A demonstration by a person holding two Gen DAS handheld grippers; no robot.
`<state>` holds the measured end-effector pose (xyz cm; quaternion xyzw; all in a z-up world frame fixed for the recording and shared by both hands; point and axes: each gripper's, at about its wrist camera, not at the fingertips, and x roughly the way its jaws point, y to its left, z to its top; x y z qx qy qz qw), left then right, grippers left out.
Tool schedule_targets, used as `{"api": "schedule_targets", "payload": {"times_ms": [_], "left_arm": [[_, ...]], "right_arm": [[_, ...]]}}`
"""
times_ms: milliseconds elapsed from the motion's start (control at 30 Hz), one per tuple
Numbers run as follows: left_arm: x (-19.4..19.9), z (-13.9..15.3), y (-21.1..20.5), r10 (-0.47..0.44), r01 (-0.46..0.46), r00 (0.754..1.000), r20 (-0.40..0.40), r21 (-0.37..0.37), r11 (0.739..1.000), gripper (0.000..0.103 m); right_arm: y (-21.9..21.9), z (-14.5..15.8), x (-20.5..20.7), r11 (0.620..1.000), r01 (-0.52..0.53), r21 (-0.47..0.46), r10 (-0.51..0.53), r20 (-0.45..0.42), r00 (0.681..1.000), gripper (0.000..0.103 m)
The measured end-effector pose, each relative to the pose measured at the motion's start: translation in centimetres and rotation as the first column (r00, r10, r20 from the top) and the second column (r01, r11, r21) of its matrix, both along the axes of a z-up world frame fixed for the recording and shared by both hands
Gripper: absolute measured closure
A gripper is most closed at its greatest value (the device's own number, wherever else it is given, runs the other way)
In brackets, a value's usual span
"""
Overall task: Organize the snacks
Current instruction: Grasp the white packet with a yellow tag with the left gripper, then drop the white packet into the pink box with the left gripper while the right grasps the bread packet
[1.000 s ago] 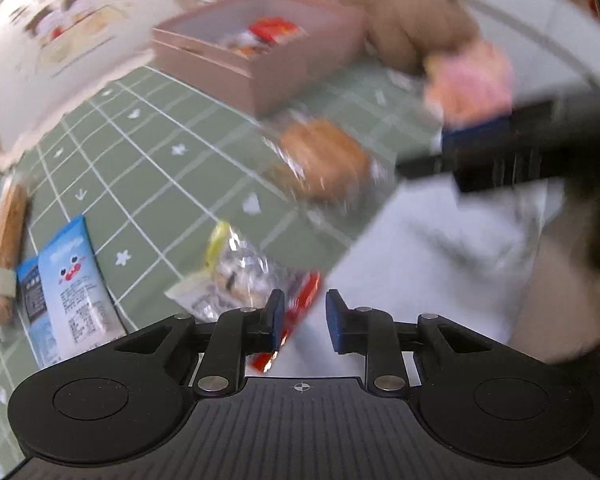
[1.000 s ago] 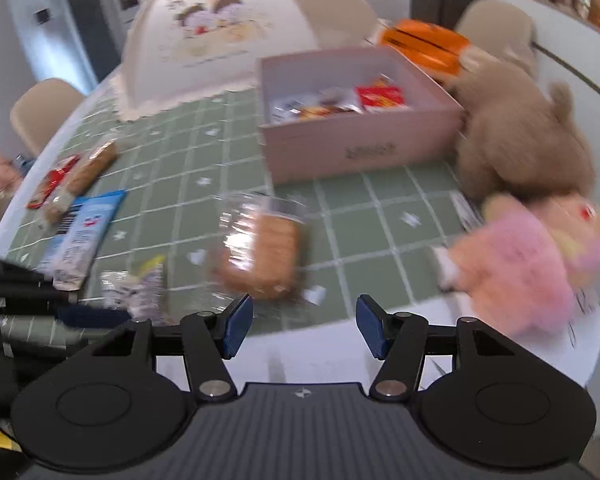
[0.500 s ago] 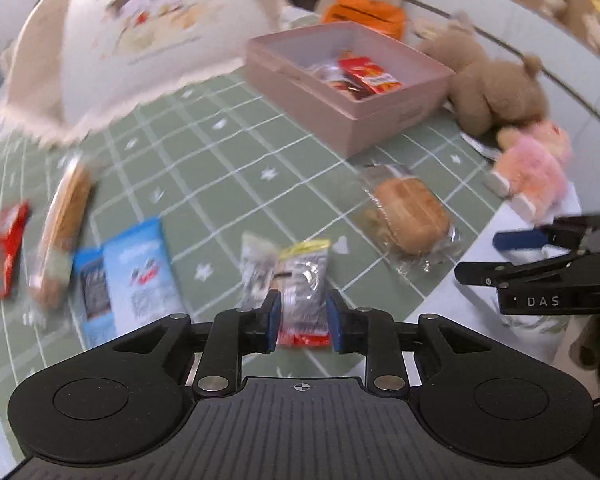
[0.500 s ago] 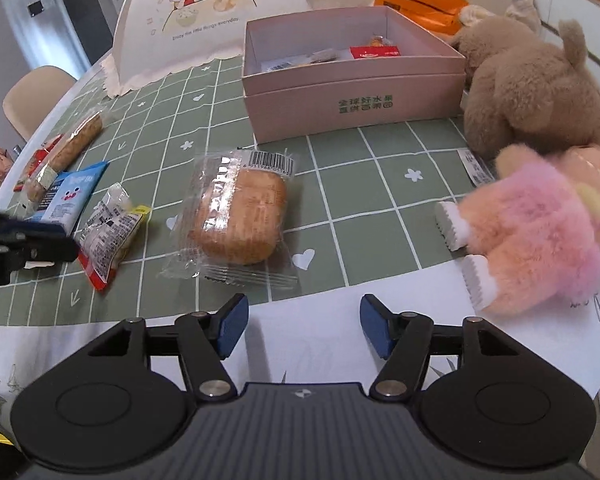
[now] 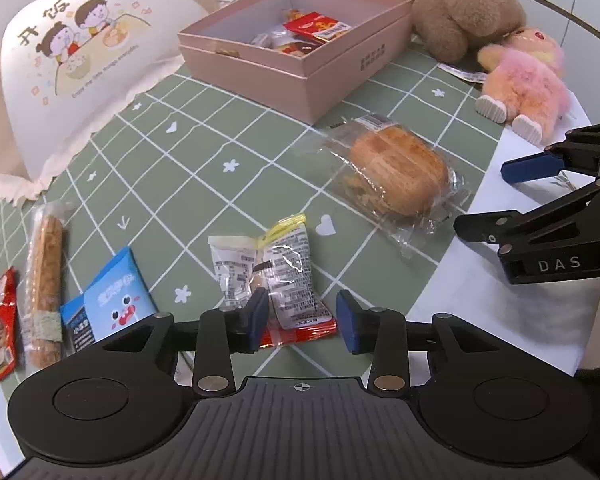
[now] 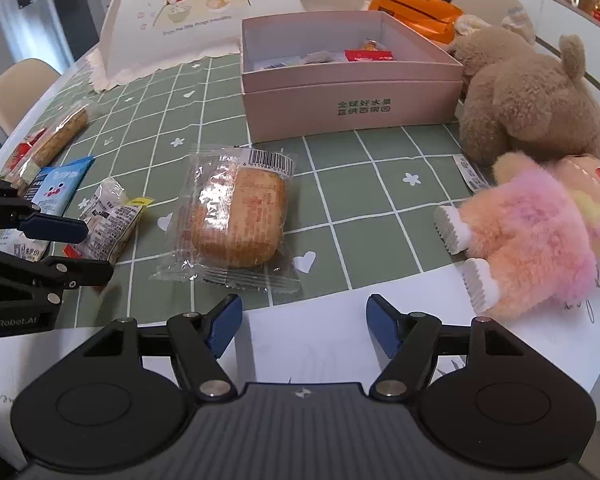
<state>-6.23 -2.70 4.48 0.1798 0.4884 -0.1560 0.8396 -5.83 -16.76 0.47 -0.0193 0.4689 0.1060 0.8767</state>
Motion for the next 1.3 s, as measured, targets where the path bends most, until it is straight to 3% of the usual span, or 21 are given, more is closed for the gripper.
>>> {"api": "schedule_targets", "payload": {"times_ms": [133,200,333,400,533,667,767,900,1033,1300], "left_arm": [[0.1,0.0,-0.4,-0.009,0.009,1.0,-0.018,0.023,1.0,0.058],[0.2,0.0,-0.6,-0.011,0.011,0.999,-0.031,0.009,1.0,0.049],[-0.4,-0.5,-1.3,-0.054,0.055,0.998,-0.028,0.043,0.998,0.04],[-0.5,-0.4,-1.1,-0.042,0.043,0.999,-0.032,0.022,0.999,0.037],[-0.4,0.2,0.3,-0.009,0.007,1.0,-0.03,-0.057,0.998,0.039],[0.2,0.8,1.8,0.061,-0.062,0.998,-0.01,-0.065,0.996,0.042],[0.9,0.9,2.9,0.108,-0.109,0.994,-0.009,-0.072,0.991,0.042],[2.4,0.0,3.3,0.134,-0.141,0.987,-0.091,-0.084,0.986,0.042],[3.1,0.1,3.4,0.156,-0.177,0.978,-0.137,-0.16,0.971,0.042],[6.2,-0.9,2.3,0.245,-0.259,0.965,-0.099,-0.166,0.952,0.038]], "right_arm": [[-0.2,-0.1,0.1,0.999,0.026,0.034,-0.026,0.004,1.0,0.029],[-0.2,0.0,0.2,0.999,0.024,0.036,-0.024,-0.001,1.0,0.029],[-0.3,0.0,0.2,0.998,0.034,0.051,-0.034,-0.008,0.999,0.029],[-0.1,0.0,0.3,0.999,0.028,0.038,-0.027,-0.011,1.0,0.029],[0.3,-0.1,0.0,1.0,0.02,0.013,-0.02,0.0,1.0,0.028],[0.0,0.7,-0.3,0.999,0.041,-0.023,-0.041,0.009,0.999,0.031],[-1.6,2.8,-1.0,0.996,0.07,0.046,-0.073,0.068,0.995,0.031],[-3.7,4.1,-0.6,0.988,0.095,0.125,-0.104,0.072,0.992,0.031],[-4.1,4.4,0.1,0.987,0.093,0.131,-0.103,0.07,0.992,0.031],[-2.6,5.2,1.6,0.992,0.026,0.123,-0.038,0.096,0.995,0.031]]}}
